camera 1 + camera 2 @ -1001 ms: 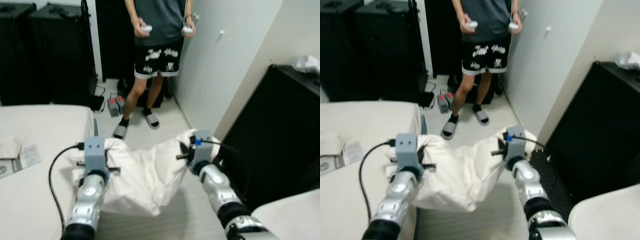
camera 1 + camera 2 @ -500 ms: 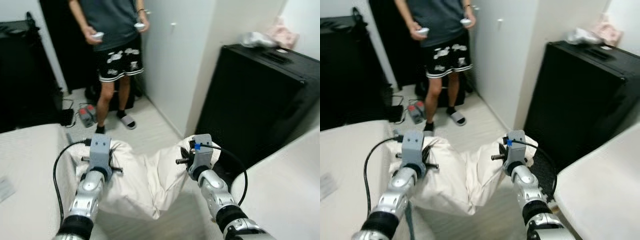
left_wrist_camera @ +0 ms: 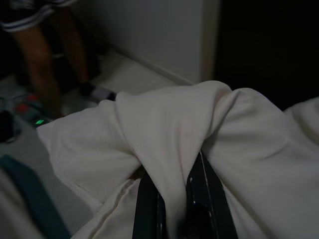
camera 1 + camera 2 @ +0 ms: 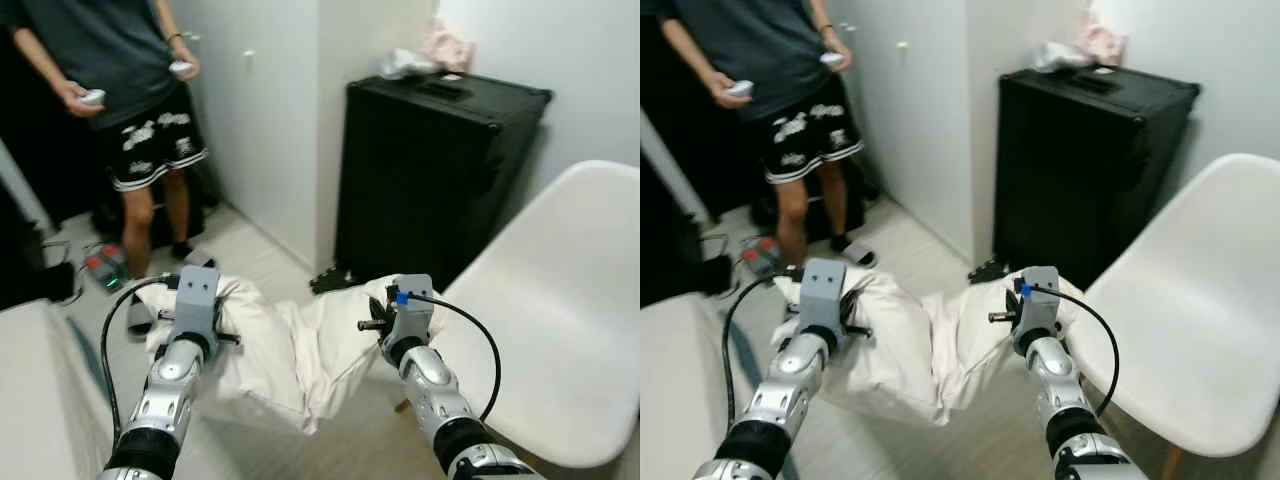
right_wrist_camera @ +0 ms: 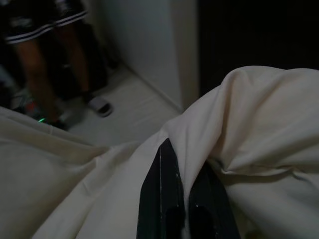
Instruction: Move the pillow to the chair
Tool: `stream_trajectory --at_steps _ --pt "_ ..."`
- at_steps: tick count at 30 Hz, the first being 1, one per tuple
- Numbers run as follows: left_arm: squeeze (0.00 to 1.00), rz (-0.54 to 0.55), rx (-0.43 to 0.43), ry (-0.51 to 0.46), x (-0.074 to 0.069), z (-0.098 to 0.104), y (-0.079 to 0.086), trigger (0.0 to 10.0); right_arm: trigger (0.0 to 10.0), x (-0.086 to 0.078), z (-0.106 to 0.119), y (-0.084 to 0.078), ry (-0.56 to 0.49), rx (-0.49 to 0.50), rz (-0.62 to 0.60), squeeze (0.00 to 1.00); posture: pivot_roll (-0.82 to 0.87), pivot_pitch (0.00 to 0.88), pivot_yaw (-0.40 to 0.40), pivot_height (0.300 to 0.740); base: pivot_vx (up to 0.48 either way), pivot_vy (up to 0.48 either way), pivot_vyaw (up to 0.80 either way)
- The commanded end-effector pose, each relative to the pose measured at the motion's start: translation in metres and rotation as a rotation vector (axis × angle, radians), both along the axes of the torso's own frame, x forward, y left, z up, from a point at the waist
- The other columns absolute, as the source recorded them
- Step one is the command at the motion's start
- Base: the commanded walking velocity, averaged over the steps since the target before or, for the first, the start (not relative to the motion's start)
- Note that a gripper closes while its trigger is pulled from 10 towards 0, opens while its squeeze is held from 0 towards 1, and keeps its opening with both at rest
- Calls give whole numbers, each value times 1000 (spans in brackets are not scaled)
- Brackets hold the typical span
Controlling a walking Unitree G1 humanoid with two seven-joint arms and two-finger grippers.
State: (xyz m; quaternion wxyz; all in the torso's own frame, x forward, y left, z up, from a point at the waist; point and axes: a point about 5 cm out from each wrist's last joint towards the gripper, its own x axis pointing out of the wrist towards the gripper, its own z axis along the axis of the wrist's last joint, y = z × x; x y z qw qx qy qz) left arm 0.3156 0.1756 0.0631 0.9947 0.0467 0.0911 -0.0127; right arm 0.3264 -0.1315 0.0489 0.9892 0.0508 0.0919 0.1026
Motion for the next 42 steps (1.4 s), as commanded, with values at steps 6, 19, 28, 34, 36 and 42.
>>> stream_trajectory --at_steps 6,19,28,34,36,42 --pt "0 0 -1 -37 2 5 -2 10000 10000 2 6 8 -40 5 41 0 51 52 37 740 0 0 -800" --pt "0 15 -2 -52 4 8 -3 10000 10000 7 13 15 -52 20 51 0 47 43 29 740 0 0 -800" --pt "0 21 -9 -59 3 10 -4 10000 10000 9 14 11 -54 20 42 0 37 42 17 740 0 0 -800" --pt "0 11 25 -59 3 9 -7 10000 10000 10 15 5 -50 8 37 0 27 32 5 740 0 0 -800" --pt "0 15 12 -60 3 8 -9 10000 10000 11 16 1 -52 1 33 0 18 26 0 740 0 0 -800" --pt "0 8 -9 -63 3 9 -14 10000 10000 12 17 -6 -49 -9 12 0 14 23 -6 740 0 0 -800"
